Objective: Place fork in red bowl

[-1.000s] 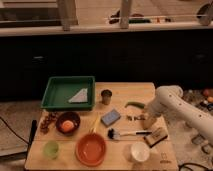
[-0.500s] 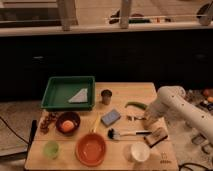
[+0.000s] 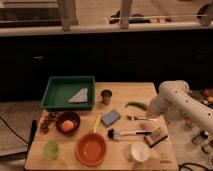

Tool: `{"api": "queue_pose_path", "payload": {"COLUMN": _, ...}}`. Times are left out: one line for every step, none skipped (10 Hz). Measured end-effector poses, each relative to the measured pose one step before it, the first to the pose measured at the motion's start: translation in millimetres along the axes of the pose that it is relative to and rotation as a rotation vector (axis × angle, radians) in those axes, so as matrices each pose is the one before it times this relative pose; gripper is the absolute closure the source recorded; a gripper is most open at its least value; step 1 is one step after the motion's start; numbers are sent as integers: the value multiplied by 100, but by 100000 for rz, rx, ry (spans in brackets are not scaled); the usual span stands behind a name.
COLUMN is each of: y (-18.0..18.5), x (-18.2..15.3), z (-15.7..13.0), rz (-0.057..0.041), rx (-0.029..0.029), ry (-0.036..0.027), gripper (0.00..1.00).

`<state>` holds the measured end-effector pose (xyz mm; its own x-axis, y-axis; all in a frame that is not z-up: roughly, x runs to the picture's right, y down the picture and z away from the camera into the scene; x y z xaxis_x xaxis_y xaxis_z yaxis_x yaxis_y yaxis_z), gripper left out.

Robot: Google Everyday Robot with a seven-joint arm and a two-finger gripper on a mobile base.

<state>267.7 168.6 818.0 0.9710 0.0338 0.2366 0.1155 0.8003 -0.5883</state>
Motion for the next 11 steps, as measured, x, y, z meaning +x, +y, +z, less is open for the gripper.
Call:
{"api": "queue_pose_path", "payload": {"y": 2, "x": -123, "z": 201, "rz": -105, "rx": -62, "ry": -268, "gripper": 84}}
{"api": "queue_pose_path", "payload": {"y": -162, "x": -200, "z": 184, "rz": -269, "rx": 193, "ry": -282, "gripper": 75}}
{"api": "queue_pose_path", "payload": {"y": -100, "x": -102, "z": 61, "rz": -199, "rx": 224, "ry": -265, "gripper": 63}}
{"api": "queue_pose_path", "payload": {"y": 3, "x": 73, "z": -34, "rz": 102, "rx": 272, "ry": -152, "gripper": 54}}
{"api": "queue_pose_path", "payload": {"y": 27, "x": 6, "z": 119, "rz": -16, "rx": -29, "ry": -155, "gripper": 45}}
{"api": "queue_pose_path", "payload": {"y": -122, "x": -104, "z": 16, "rz": -180, "rx": 264, "ry": -112, "gripper": 35}}
{"api": "queue_pose_path", "payload": {"y": -120, "x": -240, "z": 159, "rz": -511, "rx": 11, "ry": -6, "gripper": 24}}
{"api": "queue_pose_path", "payload": {"y": -12, "x": -112, "z": 156, "rz": -202, "rx": -120, "ry": -43, "gripper": 21}}
{"api": "queue_pose_path", "payload": {"y": -8, "x": -7, "z": 98, "rz": -30, "rx": -19, "ry": -56, "gripper": 20}}
{"api": "queue_pose_path", "payload": {"y": -27, "x": -51, "z": 104, "rz": -155, "rx": -105, "ry": -60, "gripper": 20}}
{"api": "queue_pose_path", "payload": {"y": -53, "x": -98, "z": 161, "rz": -411, "rx": -191, "ry": -67, "gripper": 20}}
